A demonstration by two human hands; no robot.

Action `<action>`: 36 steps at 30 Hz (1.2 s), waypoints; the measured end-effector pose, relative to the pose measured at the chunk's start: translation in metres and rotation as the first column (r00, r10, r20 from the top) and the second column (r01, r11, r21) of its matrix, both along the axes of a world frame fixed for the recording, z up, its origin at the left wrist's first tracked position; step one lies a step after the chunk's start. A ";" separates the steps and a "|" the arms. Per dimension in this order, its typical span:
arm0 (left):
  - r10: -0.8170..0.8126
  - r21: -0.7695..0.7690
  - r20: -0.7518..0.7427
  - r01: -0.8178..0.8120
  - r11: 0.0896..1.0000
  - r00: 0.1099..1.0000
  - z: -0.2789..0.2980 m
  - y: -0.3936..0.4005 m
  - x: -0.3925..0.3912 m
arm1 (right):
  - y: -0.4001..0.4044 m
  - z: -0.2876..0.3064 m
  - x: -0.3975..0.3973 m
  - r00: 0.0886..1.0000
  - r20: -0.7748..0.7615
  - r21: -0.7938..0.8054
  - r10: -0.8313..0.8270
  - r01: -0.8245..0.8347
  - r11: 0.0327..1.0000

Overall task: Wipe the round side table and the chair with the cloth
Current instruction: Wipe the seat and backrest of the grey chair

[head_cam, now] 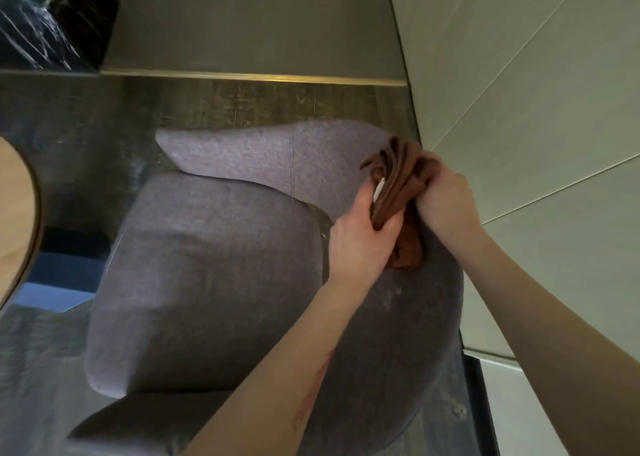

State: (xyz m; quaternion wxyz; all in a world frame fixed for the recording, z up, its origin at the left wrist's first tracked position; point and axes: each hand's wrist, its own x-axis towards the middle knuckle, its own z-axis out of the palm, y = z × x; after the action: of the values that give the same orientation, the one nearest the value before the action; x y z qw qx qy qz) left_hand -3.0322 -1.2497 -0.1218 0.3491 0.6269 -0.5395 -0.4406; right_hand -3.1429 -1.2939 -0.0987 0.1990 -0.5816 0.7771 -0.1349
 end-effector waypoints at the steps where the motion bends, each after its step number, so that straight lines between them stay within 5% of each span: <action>1: -0.021 0.005 -0.021 0.021 1.000 1.000 -0.007 0.002 0.001 | 0.000 -0.001 0.000 1.000 -0.003 -0.005 -0.008 0.008 1.000; 4: -0.199 0.161 0.163 0.172 0.972 0.966 -0.050 0.009 0.018 | -0.001 -0.001 0.003 0.999 -0.050 -0.001 -0.013 0.013 1.000; 6: -0.432 0.410 0.335 0.283 0.867 0.837 -0.085 0.016 0.036 | -0.002 0.001 0.003 0.999 -0.041 0.004 -0.014 0.015 1.000; 9: -0.452 0.597 0.214 0.250 0.762 0.866 -0.109 0.036 0.057 | 0.000 0.000 0.001 0.999 -0.039 -0.007 -0.005 0.005 1.000; 12: -0.135 0.459 0.118 0.067 0.886 0.984 -0.098 0.040 0.056 | 0.000 0.000 0.001 0.999 -0.041 -0.029 -0.003 0.001 1.000; 14: -0.064 0.274 0.056 0.046 0.961 0.996 -0.076 0.030 0.046 | 0.000 0.001 0.003 0.999 -0.045 -0.025 -0.006 0.005 1.000; 18: -0.130 -0.041 -0.140 0.125 0.991 0.982 -0.024 0.023 0.022 | 0.001 0.003 0.002 0.999 -0.037 -0.038 -0.008 0.006 0.999; 23: -0.201 -0.020 -0.229 0.202 0.979 0.952 -0.024 0.045 0.017 | 0.001 0.004 0.004 0.999 -0.041 -0.016 -0.036 0.035 0.999; 27: -0.465 0.007 0.015 0.465 0.885 0.885 -0.047 0.053 0.040 | 0.001 0.003 0.005 0.997 -0.065 -0.017 -0.040 0.039 0.999; 30: -0.674 0.319 0.286 0.596 0.737 0.681 -0.079 0.052 0.064 | 0.001 0.005 0.005 0.998 -0.060 -0.024 -0.033 0.031 0.999; 32: -0.749 0.520 0.324 0.552 0.652 0.578 -0.097 0.059 0.079 | 0.002 0.005 0.006 0.998 -0.064 -0.030 -0.026 0.024 0.999; 36: -0.262 0.355 0.161 0.192 0.915 0.952 -0.095 0.064 0.084 | 0.000 0.002 0.003 0.996 -0.088 -0.061 -0.031 0.025 0.998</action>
State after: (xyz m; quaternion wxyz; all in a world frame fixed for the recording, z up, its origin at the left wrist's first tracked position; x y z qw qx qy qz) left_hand -2.9480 -1.1858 -0.2166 0.1259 0.6518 -0.5590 -0.4968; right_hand -3.1395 -1.2939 -0.0966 0.1447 -0.5819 0.7889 -0.1349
